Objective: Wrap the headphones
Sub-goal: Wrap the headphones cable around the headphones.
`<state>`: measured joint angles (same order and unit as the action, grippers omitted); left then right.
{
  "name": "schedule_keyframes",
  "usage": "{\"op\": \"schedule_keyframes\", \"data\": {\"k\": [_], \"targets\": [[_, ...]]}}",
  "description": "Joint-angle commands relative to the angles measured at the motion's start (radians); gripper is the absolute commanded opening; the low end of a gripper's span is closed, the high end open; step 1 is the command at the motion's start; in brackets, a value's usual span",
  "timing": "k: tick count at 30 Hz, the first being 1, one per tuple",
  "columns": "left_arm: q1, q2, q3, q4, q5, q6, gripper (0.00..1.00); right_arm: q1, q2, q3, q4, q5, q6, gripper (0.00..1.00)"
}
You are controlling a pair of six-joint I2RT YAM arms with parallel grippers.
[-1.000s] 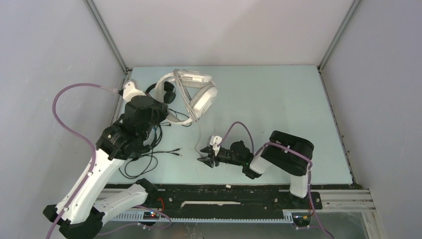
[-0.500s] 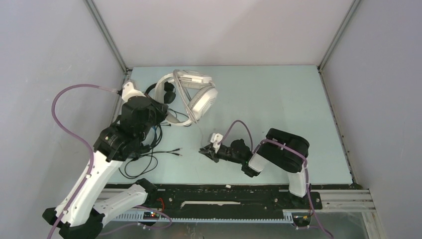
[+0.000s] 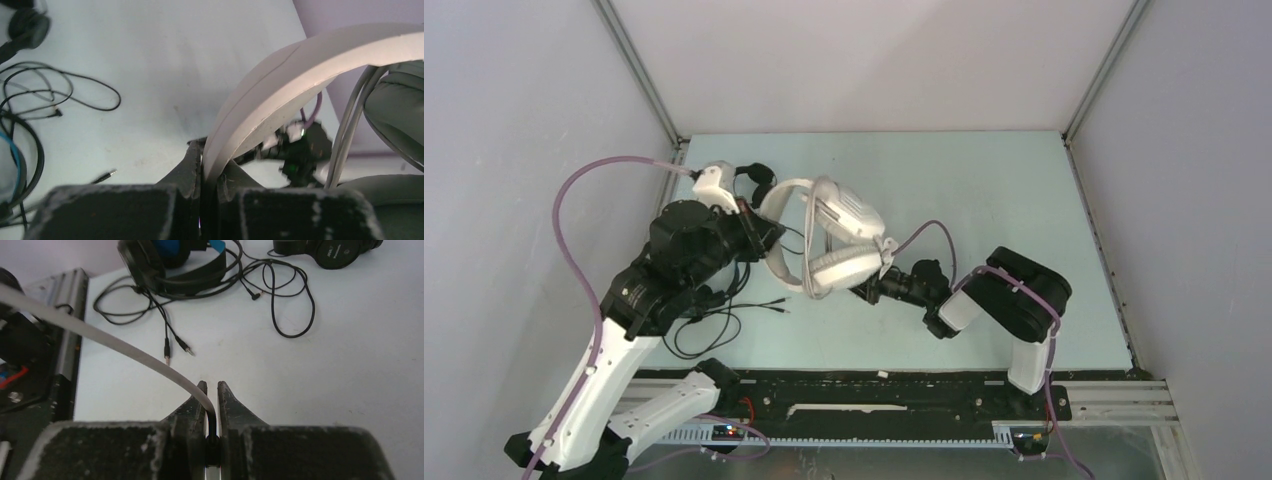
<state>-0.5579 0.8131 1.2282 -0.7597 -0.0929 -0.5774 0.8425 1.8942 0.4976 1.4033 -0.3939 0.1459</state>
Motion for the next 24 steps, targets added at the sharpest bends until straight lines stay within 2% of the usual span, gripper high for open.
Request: {"op": "schedule_keyframes", "data": {"k": [1, 7, 9, 15, 18, 22, 24], "targets": [[0.006, 0.013, -0.019, 0.12, 0.306, 0.191, 0.0, -0.095, -0.081, -0.008, 0.027, -0.165, 0.207, 0.0], [0.006, 0.034, -0.073, 0.084, 0.479, 0.47, 0.0, -0.211, -0.164, 0.05, -0.106, -0.373, 0.486, 0.0], [0.006, 0.033, -0.106, 0.069, 0.472, 0.562, 0.0, -0.242, -0.178, 0.07, -0.111, -0.455, 0.578, 0.0], [0.004, 0.049, -0.148, 0.037, 0.304, 0.724, 0.0, -0.304, -0.247, 0.071, -0.122, -0.581, 0.724, 0.0], [-0.004, 0.057, -0.165, 0.024, 0.264, 0.842, 0.0, -0.322, -0.283, 0.078, -0.135, -0.603, 0.781, 0.0], [-0.043, 0.05, -0.214, 0.041, 0.123, 0.991, 0.0, -0.325, -0.352, 0.105, -0.241, -0.626, 0.813, 0.0], [-0.067, 0.044, -0.246, 0.066, 0.028, 1.055, 0.0, -0.324, -0.392, 0.126, -0.35, -0.637, 0.799, 0.0]]}}
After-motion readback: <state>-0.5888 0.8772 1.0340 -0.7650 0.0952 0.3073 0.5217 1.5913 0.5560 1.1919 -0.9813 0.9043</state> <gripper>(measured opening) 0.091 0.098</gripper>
